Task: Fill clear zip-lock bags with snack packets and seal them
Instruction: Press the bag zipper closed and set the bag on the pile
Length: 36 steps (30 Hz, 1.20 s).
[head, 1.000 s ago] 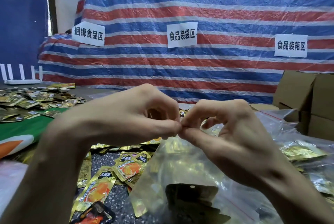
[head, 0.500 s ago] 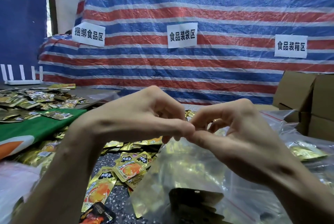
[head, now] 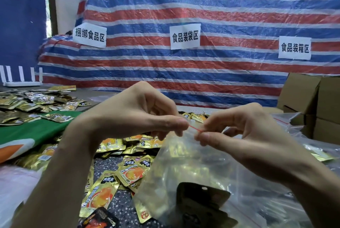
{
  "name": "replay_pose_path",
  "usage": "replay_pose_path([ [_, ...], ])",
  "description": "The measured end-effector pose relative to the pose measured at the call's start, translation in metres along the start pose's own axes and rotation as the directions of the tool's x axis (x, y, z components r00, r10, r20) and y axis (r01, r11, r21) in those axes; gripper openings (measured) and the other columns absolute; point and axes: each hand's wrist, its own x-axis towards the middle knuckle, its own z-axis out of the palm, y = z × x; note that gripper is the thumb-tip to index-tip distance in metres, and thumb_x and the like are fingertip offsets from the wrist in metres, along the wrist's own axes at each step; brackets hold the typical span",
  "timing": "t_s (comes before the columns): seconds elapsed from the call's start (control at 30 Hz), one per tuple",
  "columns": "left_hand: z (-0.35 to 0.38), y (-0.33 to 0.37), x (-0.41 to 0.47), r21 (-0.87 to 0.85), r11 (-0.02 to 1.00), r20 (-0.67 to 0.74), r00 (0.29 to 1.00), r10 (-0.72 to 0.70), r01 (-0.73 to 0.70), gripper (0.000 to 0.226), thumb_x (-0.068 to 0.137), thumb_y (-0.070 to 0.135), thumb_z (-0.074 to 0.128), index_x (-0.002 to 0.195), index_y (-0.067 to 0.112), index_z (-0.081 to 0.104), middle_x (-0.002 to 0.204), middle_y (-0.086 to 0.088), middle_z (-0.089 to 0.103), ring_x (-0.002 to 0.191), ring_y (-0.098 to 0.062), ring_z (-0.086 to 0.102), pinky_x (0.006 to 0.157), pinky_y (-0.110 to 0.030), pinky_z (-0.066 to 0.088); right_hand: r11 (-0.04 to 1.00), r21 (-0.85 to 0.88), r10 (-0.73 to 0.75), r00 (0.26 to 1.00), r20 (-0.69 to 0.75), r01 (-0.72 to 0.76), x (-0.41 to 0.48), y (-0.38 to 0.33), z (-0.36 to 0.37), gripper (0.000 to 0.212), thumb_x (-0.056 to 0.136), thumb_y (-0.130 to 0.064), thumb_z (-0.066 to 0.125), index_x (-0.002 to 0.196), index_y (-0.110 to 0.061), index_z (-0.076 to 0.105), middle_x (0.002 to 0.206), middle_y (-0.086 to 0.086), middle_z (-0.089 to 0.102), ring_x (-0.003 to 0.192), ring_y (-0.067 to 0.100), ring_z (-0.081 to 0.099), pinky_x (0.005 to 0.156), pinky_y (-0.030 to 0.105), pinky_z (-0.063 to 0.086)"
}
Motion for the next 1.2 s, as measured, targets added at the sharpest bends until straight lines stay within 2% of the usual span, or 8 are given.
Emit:
replay_pose_path([
  [0.17,-0.005,0.0,-0.004,0.031,0.999,0.004,1.0,-0.009,0.009,0.012,0.082,0.023,0.078,0.083,0.012,0.078,0.073,-0.012,0.071,0.063,-0.026,0.062,0.057,-0.029,0.049,0.998,-0.059,-0.016,1.0,0.021,0.017,-0.001,-0.002,0.001,0.011,0.088,-0.031,0.071,0.08,-0.027,0.077,0.076,-0.006,0.074,0.071,0.012,0.067,0.067,0.032,0.052],
  [0.3,0.002,0.005,0.001,0.129,0.991,-0.036,0.999,0.035,-0.03,0.007,0.08,0.014,0.073,0.075,0.01,0.076,0.064,-0.008,0.066,0.057,-0.022,0.058,0.053,-0.036,0.045,0.991,-0.096,-0.097,0.995,-0.019,0.095,0.0,-0.008,0.013,0.009,0.084,-0.032,0.073,0.077,-0.025,0.074,0.071,-0.01,0.07,0.067,0.011,0.065,0.061,0.029,0.05],
  [0.47,0.008,0.007,0.004,0.16,0.986,-0.006,0.999,0.053,-0.052,0.009,0.079,0.015,0.071,0.07,0.015,0.071,0.063,-0.009,0.06,0.061,-0.03,0.053,0.056,-0.047,0.042,0.983,-0.145,-0.123,0.991,-0.056,0.114,0.0,-0.008,0.02,0.008,0.085,-0.026,0.07,0.077,-0.024,0.071,0.068,-0.011,0.064,0.065,0.013,0.06,0.055,0.027,0.046],
  [0.57,0.009,0.008,0.004,0.085,0.996,0.067,0.998,-0.01,0.004,0.013,0.081,0.03,0.071,0.073,0.021,0.069,0.065,-0.002,0.06,0.06,-0.017,0.054,0.057,-0.04,0.043,0.982,-0.151,-0.126,0.989,-0.076,0.114,-0.001,-0.009,0.021,0.011,0.08,-0.033,0.063,0.075,-0.026,0.069,0.067,-0.009,0.062,0.064,0.014,0.058,0.052,0.025,0.044],
  [0.63,0.007,0.009,0.002,0.065,0.997,0.114,0.993,-0.043,0.035,0.014,0.086,0.029,0.072,0.078,0.017,0.072,0.066,0.0,0.063,0.061,-0.011,0.057,0.057,-0.032,0.045,0.986,-0.123,-0.122,0.988,-0.094,0.11,-0.001,-0.009,0.021,0.014,0.077,-0.036,0.06,0.073,-0.025,0.069,0.064,-0.001,0.06,0.06,0.016,0.056,0.053,0.038,0.047],
  [0.73,0.004,0.011,0.0,0.087,0.995,0.121,0.991,-0.054,0.044,0.019,0.088,0.029,0.066,0.084,0.012,0.075,0.07,-0.008,0.067,0.063,-0.023,0.061,0.057,-0.035,0.048,0.988,-0.077,-0.141,0.985,-0.104,0.134,0.0,-0.01,0.021,0.015,0.083,-0.035,0.068,0.074,-0.024,0.073,0.063,0.004,0.062,0.057,0.019,0.057,0.055,0.045,0.047],
  [0.9,0.005,0.021,-0.002,0.174,0.982,0.045,0.997,0.067,-0.074,0.022,0.088,0.029,0.066,0.075,0.012,0.075,0.062,-0.006,0.063,0.054,-0.019,0.056,0.05,-0.037,0.043,0.987,-0.043,-0.159,0.985,-0.068,0.156,-0.001,-0.012,0.012,0.01,0.086,-0.025,0.074,0.077,-0.027,0.077,0.07,-0.007,0.072,0.064,0.015,0.064,0.058,0.032,0.05],
  [1.2,0.013,0.019,0.004,0.176,0.971,-0.009,0.986,0.169,-0.164,0.024,0.086,0.029,0.067,0.068,0.013,0.071,0.057,-0.004,0.055,0.053,-0.011,0.047,0.049,-0.027,0.035,0.988,-0.035,-0.156,0.985,-0.078,0.153,-0.004,-0.013,0.004,0.01,0.081,-0.032,0.068,0.076,-0.03,0.077,0.069,0.0,0.07,0.061,0.016,0.061,0.057,0.038,0.051],
])
